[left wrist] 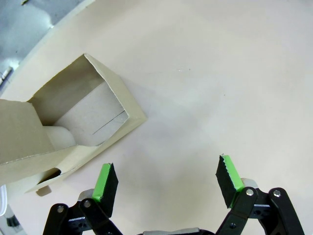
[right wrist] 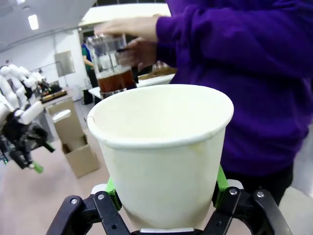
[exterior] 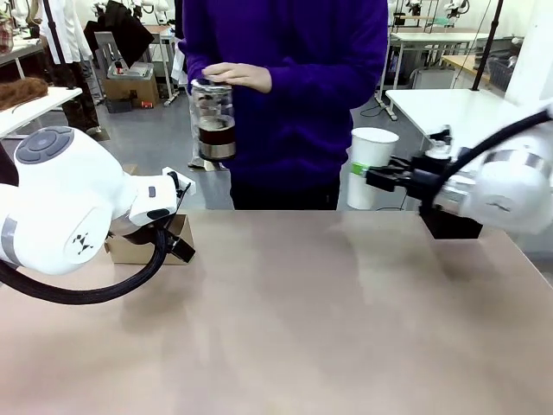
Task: Pour a drink into a cup and package it in a carrier.
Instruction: Pick up the 600 ml Paper Cup and place it in the middle top area of the table.
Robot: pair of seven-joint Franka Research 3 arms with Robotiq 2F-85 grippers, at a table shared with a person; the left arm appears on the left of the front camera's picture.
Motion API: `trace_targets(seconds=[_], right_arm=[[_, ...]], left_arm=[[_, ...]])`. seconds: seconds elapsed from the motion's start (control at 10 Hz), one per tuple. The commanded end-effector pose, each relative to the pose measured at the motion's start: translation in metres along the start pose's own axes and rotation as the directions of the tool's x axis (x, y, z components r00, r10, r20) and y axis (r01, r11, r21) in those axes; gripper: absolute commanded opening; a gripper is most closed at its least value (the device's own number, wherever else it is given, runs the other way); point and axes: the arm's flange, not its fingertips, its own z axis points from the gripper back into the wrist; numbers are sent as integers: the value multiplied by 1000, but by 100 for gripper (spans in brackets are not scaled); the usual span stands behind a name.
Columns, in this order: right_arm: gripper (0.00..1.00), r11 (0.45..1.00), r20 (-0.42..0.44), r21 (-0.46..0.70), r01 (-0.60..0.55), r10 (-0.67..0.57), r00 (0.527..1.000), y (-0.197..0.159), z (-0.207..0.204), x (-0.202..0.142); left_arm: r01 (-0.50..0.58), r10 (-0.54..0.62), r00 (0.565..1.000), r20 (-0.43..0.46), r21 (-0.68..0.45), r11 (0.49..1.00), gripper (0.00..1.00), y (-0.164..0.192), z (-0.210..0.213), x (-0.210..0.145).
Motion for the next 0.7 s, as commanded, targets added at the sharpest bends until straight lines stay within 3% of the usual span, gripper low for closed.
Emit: trace_targets(seconds=[0.0,0.3,0.6], right_arm=[[80,998,-37,-40,-45,44,998,-26,-39,-18],[80,998,-76,12,-56,57,995,-34,-74,-51],[80,997,-78,53,-50,54,996,-35,-77,-61]], left_arm=[[-1,1,1000,1,-2,1000,100,0,0,0],[-1,1,1000,1,-2,1000,100,0,0,0],[-1,1,1000,1,-2,1000,100,0,0,0]])
